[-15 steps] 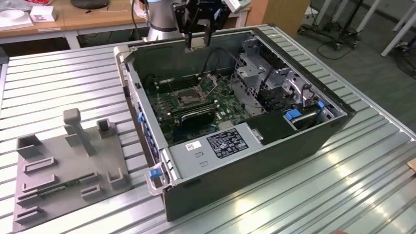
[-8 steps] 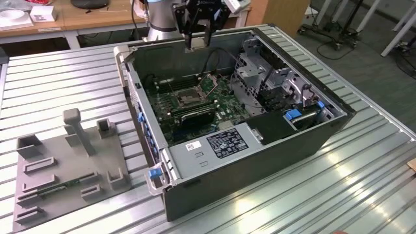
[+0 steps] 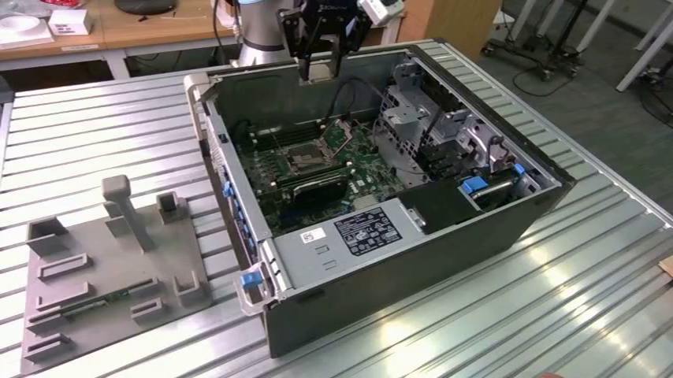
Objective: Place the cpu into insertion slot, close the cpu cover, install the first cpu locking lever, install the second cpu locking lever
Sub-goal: 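Place the cpu into insertion slot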
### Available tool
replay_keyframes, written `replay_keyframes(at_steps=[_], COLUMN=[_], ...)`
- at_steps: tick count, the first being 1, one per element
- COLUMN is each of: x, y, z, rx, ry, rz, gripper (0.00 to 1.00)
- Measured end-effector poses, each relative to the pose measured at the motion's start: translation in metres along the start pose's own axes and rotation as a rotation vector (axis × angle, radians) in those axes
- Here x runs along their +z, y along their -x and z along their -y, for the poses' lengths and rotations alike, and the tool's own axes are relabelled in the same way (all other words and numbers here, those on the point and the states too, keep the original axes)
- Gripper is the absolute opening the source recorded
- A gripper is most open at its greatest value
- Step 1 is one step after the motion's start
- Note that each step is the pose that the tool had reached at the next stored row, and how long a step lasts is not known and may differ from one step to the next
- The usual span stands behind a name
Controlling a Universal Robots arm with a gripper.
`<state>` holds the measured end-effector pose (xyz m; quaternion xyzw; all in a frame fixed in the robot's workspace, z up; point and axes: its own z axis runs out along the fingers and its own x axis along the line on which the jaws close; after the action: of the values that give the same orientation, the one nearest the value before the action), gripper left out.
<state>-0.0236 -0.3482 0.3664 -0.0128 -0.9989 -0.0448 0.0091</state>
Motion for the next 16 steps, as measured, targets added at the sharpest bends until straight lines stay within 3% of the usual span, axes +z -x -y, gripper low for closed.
replay_keyframes(at_steps=[16], x=[0.0054], y=[-0.0004], z=[0.0005], rx=[0.0], ry=[0.0007], rz=[0.0008], gripper=[0.54])
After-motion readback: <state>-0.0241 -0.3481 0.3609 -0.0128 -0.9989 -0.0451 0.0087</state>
